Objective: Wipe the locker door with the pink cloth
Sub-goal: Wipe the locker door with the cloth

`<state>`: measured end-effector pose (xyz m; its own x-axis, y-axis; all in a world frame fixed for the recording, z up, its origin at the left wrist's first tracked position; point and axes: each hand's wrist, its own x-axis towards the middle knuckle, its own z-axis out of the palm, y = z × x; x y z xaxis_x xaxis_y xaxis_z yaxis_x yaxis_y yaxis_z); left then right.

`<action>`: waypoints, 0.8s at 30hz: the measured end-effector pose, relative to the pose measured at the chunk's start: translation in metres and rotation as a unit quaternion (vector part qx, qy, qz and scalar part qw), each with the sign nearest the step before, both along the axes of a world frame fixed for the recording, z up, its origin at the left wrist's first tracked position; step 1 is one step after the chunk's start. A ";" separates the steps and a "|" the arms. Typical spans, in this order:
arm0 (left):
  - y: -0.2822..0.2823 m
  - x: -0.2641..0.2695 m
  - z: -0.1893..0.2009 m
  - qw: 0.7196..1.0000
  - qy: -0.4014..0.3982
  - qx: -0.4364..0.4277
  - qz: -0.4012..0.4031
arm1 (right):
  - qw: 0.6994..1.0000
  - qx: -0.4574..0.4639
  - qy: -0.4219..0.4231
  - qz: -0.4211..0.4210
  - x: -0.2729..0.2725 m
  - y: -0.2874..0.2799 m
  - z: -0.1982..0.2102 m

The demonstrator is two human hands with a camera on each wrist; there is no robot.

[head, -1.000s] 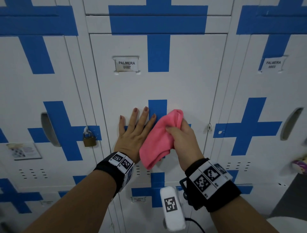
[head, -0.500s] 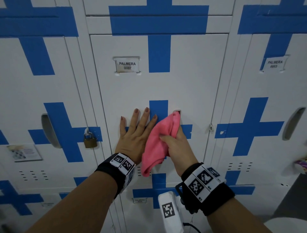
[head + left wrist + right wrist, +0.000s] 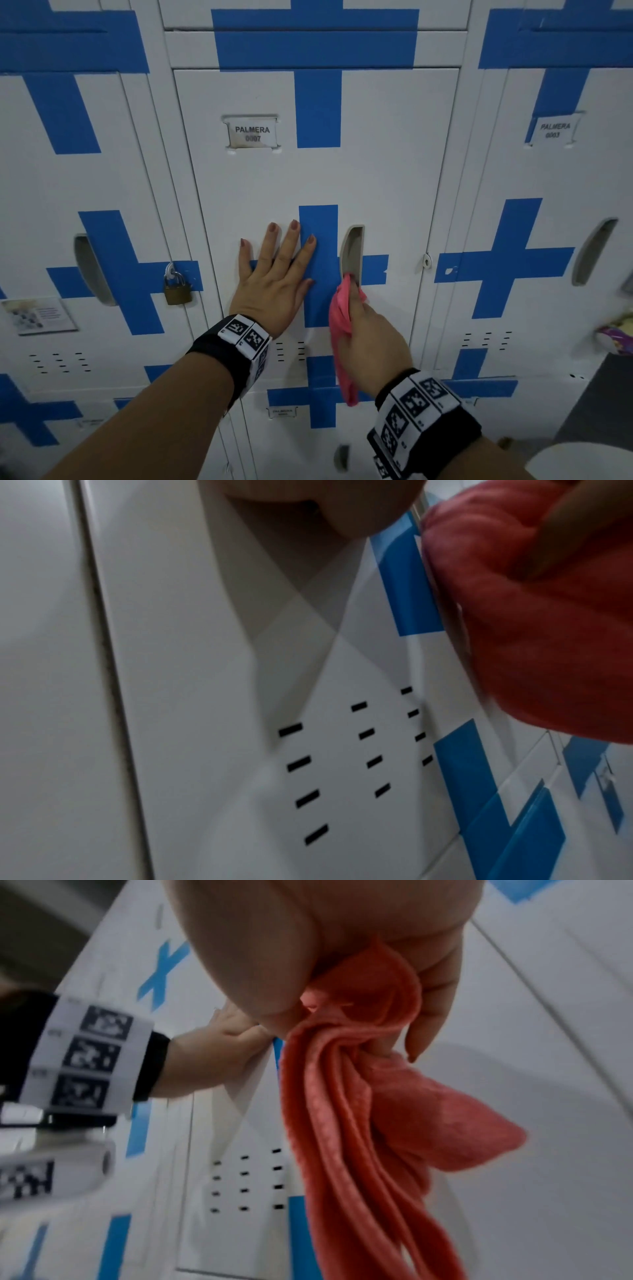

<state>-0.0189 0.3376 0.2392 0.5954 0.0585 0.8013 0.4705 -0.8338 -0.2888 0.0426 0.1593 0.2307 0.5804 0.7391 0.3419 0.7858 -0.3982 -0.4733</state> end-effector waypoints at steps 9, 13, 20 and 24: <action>0.000 -0.001 0.000 1.000 0.003 0.003 0.000 | 0.967 -0.152 -0.192 -0.073 0.002 -0.001 0.018; -0.001 -0.001 0.001 1.000 0.002 -0.001 -0.003 | 0.979 -0.118 -0.156 -0.059 0.005 0.001 0.028; -0.003 -0.004 0.002 1.000 0.010 -0.020 -0.008 | 0.995 0.060 0.077 0.034 0.018 -0.019 0.025; -0.009 -0.009 0.006 0.998 0.035 -0.047 -0.010 | 0.934 0.169 0.300 0.096 0.027 -0.020 0.011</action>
<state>-0.0276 0.3287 0.2456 0.6510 0.1192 0.7496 0.4358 -0.8673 -0.2406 0.0692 0.1392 0.2421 0.6105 0.7578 0.2304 0.3799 -0.0250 -0.9247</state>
